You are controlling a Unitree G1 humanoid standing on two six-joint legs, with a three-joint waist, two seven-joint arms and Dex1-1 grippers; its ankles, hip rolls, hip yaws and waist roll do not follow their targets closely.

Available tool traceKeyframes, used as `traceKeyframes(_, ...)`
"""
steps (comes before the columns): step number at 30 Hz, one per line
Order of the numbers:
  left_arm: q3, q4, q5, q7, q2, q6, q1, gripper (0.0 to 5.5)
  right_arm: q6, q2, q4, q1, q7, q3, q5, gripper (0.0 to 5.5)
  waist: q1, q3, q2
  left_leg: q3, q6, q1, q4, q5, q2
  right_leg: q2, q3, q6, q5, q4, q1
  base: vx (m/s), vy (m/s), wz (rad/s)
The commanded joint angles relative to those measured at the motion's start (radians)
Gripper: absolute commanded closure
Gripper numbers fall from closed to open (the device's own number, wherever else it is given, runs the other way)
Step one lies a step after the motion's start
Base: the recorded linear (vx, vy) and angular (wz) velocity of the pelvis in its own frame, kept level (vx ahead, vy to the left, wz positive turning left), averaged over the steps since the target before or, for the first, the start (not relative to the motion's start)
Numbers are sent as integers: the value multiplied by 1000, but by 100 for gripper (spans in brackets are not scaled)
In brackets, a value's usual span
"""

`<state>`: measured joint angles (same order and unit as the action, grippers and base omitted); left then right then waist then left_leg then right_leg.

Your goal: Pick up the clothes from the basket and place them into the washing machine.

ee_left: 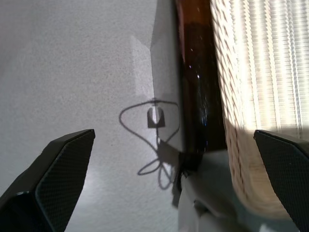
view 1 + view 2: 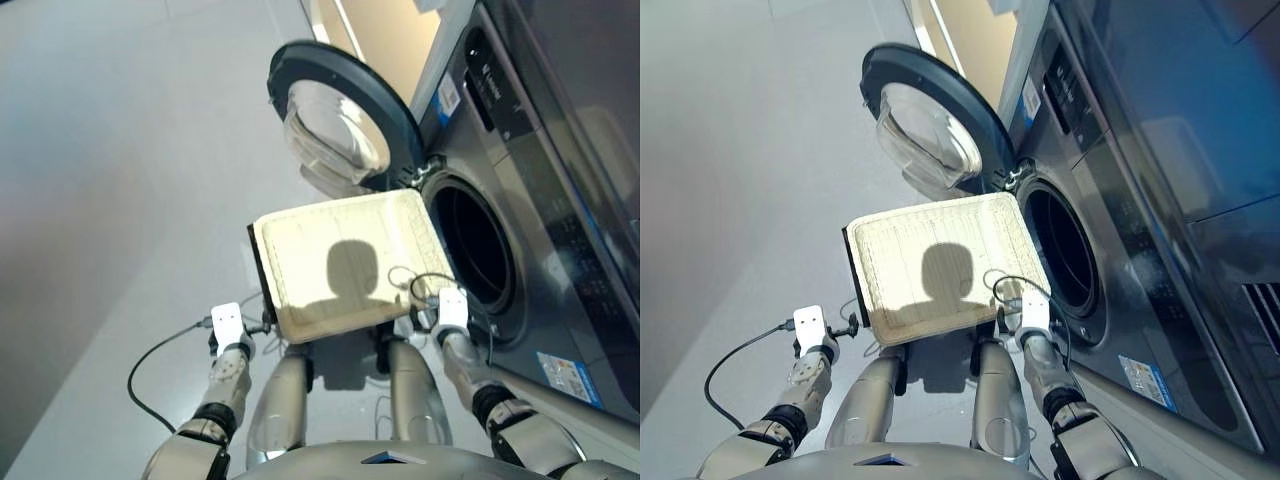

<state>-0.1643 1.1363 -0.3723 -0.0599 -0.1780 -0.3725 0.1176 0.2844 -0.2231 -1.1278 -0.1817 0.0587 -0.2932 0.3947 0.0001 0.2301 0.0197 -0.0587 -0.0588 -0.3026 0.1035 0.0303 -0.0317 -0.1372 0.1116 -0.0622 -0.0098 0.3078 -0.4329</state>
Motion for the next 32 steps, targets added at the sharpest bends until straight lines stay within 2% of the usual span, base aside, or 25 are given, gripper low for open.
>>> traceKeyframes(1, 37, 31, 41, 11, -9, -5, -22, 0, 4, 10, -13, 38, -23, 31, -23, 0, -11, -52, 6, 44, -20, 60, -31, 14, 15, 17, 38, -47, 138, -113, 60, 56, -1, -47)
traceKeyframes(8, 42, 59, 91, 43, 11, 7, -69, 0, -18, 19, -104, 93, -33, 96, -33, 0, -11, -132, 3, 54, -27, 150, -86, 28, 21, 28, 38, -61, 155, -238, 198, 8, -1, -4)
traceKeyframes(10, 40, 53, 83, 48, 19, 2, -80, 0, -22, 22, -113, 106, -37, 101, -31, 0, -10, -150, -3, 55, -31, 168, -109, 42, 20, 31, 39, -64, 160, -274, 232, 0, 0, 0)
traceKeyframes(13, 40, 52, 74, 58, 19, 4, -89, 0, -25, 23, -112, 117, -39, 103, -32, 0, -11, -165, -4, 55, -37, 176, -144, 69, 16, 34, 41, -64, 159, -267, 240, 0, 0, 0)
traceKeyframes(24, 37, 70, 104, 66, 26, 14, -102, 0, -29, 34, -106, 134, -25, 86, -78, 0, -2, -192, 0, 58, -18, 246, -121, 31, 21, 32, 35, -59, 142, -254, 317, 27, 2, 0)
traceKeyframes(32, 24, 72, 116, 65, 33, 16, -100, 0, -29, 44, -101, 138, -29, 78, -70, 0, -1, -201, -2, 57, -16, 264, -119, 24, 17, 32, 41, -59, 128, -260, 344, 0, 0, 0)
